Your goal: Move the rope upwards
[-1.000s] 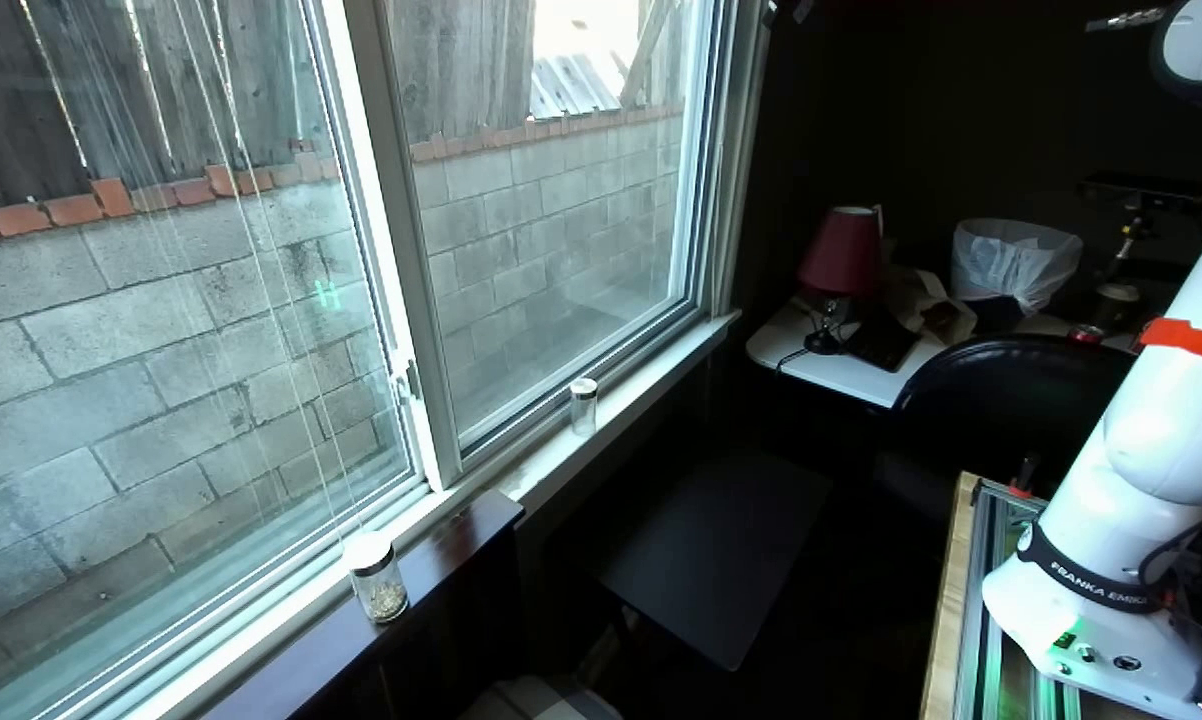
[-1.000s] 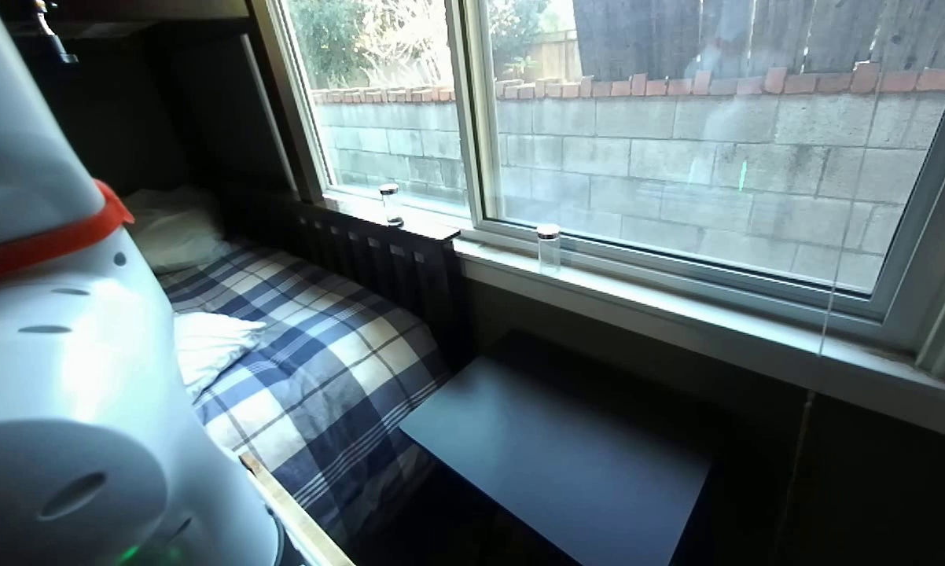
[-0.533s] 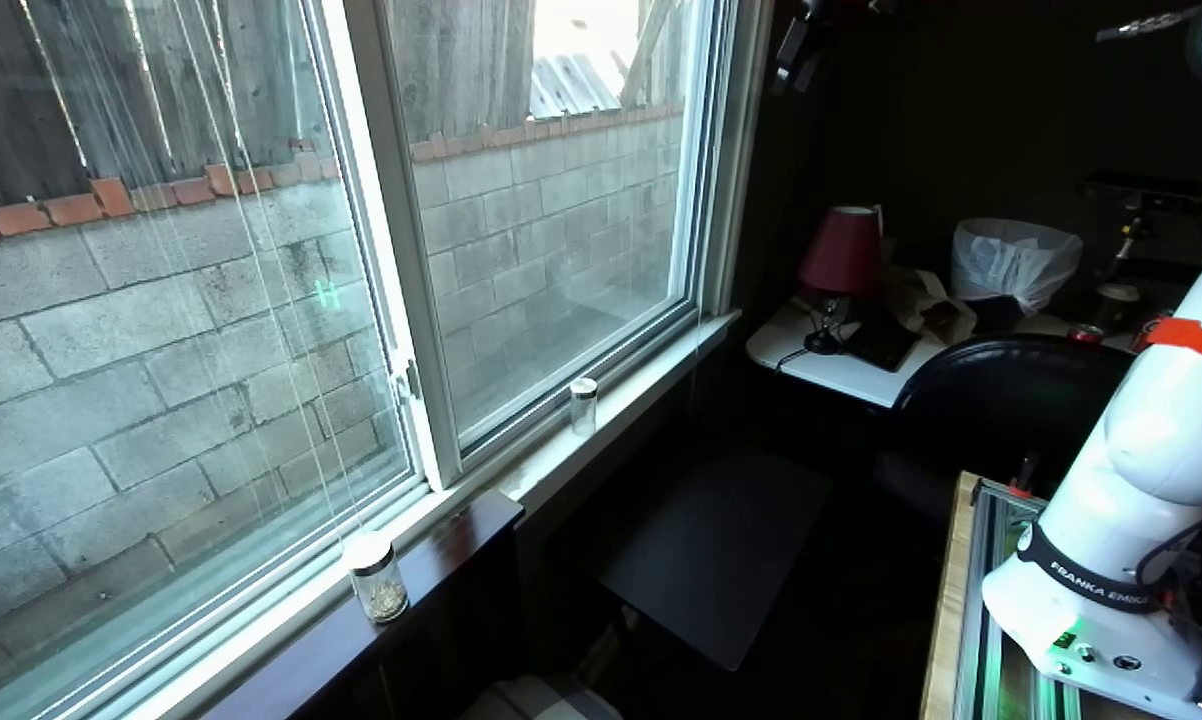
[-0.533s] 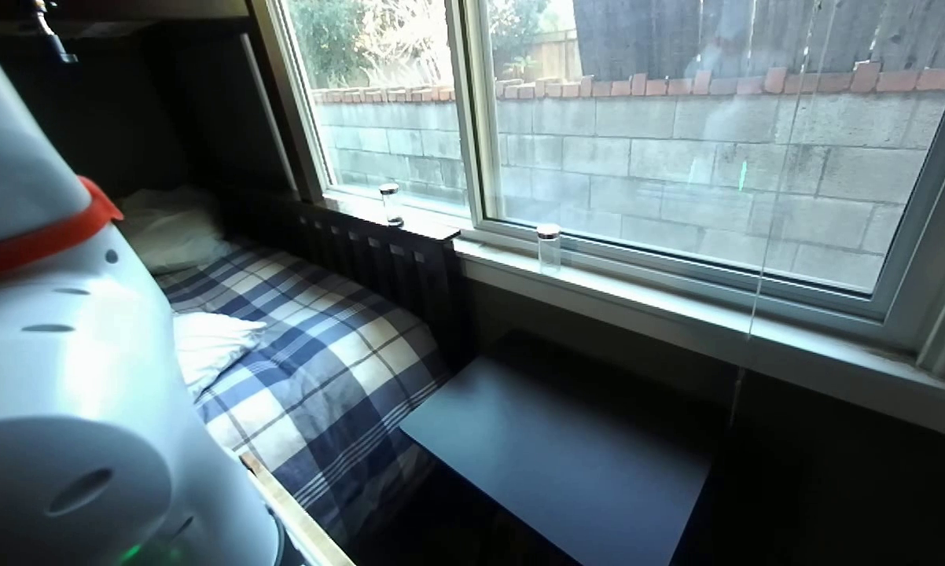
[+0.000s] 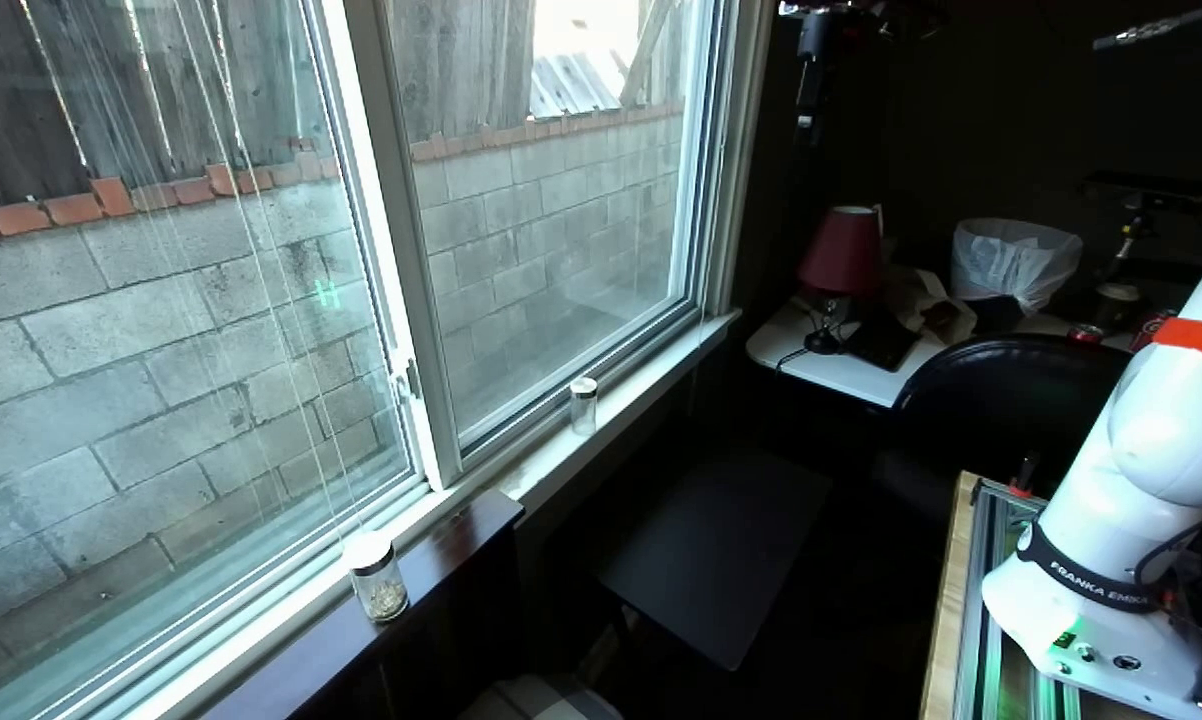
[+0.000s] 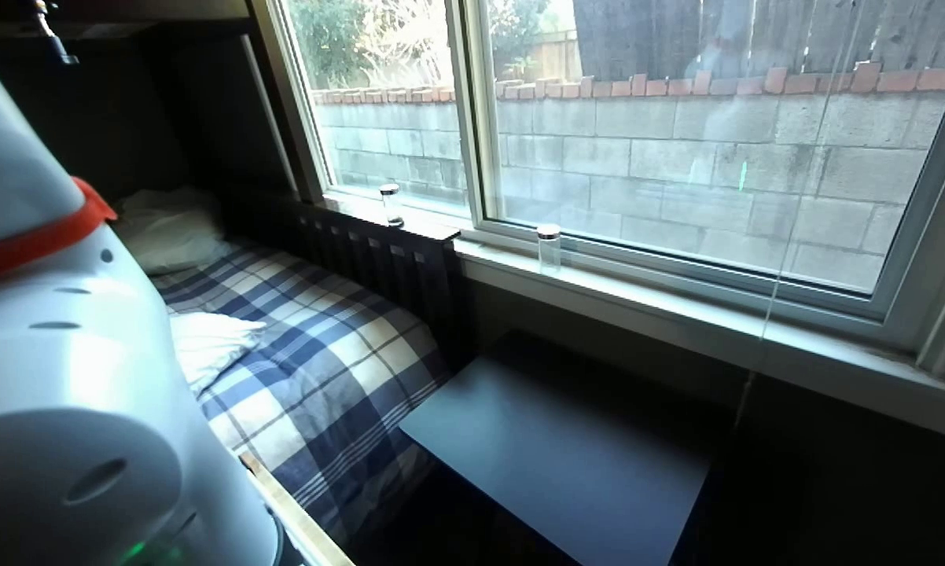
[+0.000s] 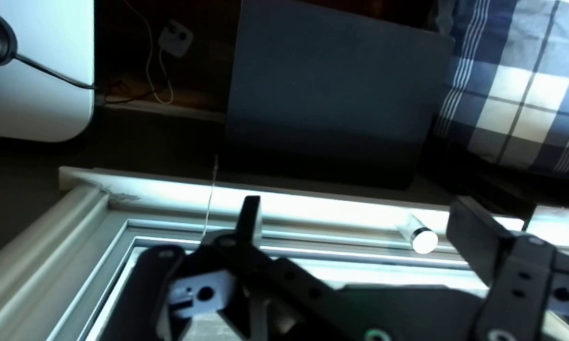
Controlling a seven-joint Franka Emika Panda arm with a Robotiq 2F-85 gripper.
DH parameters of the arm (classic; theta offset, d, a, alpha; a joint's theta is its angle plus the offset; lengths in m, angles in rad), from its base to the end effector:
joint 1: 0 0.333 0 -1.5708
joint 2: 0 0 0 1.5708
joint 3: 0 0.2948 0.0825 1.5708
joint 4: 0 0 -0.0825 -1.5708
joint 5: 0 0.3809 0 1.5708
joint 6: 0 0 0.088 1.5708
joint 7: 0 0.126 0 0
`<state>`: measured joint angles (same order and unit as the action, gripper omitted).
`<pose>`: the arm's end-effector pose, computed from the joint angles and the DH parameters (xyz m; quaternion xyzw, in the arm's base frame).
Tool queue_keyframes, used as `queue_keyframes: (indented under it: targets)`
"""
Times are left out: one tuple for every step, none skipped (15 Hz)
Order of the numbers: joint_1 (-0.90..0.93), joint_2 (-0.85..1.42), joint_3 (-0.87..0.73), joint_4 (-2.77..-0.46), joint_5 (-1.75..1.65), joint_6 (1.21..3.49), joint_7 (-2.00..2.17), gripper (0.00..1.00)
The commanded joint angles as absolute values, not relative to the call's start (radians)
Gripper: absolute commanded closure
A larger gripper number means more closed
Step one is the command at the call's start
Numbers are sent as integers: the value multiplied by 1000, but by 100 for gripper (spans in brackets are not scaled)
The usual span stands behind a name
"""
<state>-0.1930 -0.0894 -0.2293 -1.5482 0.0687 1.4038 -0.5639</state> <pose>0.4639 -0.2040 0.6272 -0.9957 -0.0761 0.0043 0.0524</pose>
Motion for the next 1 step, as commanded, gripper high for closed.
queue_keyframes:
  targets:
    - [-190,-86,-232,-1545,69,1399,-571,0]
